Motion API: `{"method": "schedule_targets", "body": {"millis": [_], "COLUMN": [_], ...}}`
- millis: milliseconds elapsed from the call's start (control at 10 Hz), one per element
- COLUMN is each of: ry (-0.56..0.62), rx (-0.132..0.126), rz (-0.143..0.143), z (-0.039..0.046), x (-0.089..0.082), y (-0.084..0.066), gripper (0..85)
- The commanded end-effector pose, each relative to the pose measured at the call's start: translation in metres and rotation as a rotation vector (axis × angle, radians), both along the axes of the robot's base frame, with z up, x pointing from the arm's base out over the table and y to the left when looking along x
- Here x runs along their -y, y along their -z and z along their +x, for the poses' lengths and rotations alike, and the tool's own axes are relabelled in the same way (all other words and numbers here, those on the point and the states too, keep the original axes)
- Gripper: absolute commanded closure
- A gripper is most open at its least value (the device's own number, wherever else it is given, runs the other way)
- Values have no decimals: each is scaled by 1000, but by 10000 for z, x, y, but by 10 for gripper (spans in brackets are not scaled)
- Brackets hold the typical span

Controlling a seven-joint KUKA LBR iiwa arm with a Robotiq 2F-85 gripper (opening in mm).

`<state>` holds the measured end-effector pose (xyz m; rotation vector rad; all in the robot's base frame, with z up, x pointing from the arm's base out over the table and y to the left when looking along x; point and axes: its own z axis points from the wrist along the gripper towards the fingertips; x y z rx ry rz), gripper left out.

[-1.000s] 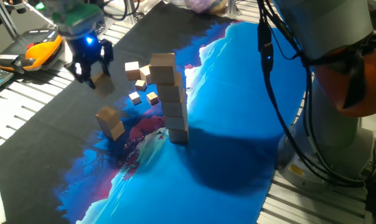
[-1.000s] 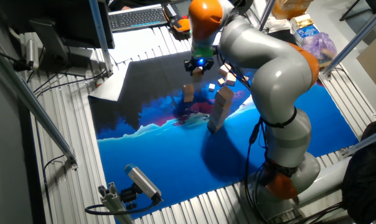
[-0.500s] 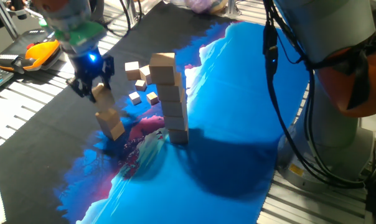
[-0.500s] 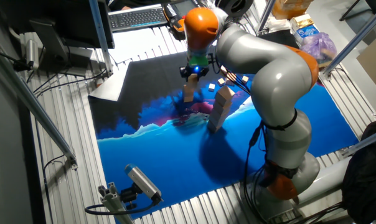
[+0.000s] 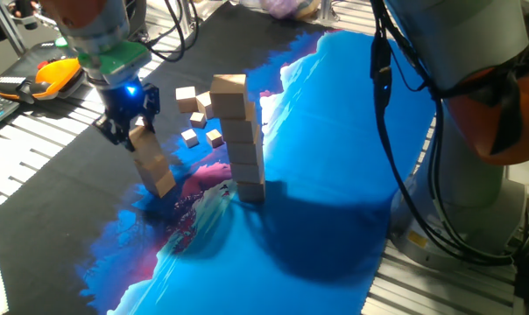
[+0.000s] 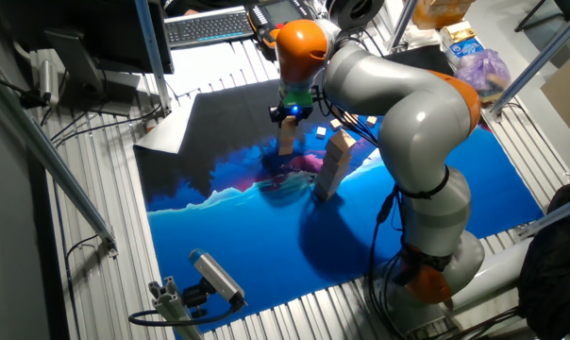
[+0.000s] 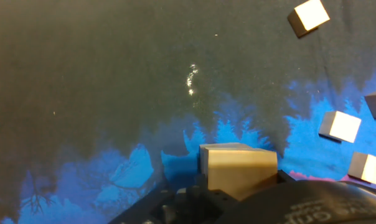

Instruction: Stack the blocks in a vertical line of five

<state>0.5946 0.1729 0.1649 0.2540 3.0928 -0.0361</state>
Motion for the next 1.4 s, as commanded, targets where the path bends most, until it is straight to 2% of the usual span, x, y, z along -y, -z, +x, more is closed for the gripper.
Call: {"method": "schedule_targets", "body": {"millis": [0, 400, 900, 1100, 1200, 1300], "ry": [-7, -12, -33, -24, -20, -12], "rx": [3, 13, 12, 11, 13, 16], "rz": [-8, -12, -19, -31, -36, -38], "z": [-7, -27, -23, -23, -24, -25], "x": [-5, -27, -1, 0, -1, -1], "y": [15, 96, 135, 138, 138, 139], "gripper": [850, 850, 850, 850, 680, 680]}}
